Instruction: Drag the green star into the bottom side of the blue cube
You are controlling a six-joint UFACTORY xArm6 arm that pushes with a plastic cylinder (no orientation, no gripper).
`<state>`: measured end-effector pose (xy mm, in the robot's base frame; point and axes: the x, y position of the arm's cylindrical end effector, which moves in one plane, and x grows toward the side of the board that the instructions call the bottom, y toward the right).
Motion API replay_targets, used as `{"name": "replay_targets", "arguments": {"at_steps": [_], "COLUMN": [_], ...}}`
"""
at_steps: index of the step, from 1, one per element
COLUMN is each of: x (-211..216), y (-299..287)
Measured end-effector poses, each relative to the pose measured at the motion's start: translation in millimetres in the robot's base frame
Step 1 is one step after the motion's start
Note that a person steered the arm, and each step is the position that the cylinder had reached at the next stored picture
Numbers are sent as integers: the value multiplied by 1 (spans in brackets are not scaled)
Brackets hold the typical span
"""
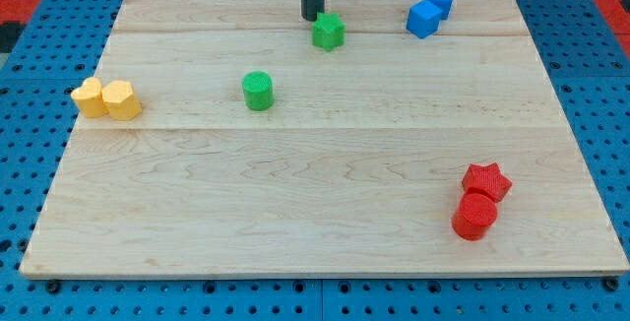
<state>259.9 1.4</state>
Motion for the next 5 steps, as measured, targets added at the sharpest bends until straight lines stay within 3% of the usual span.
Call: {"name": "replay_targets", "arguments": {"at_steps": [1,2,3,5], "x": [12,-9,40,49], "y": [16,-51,-38,0]}}
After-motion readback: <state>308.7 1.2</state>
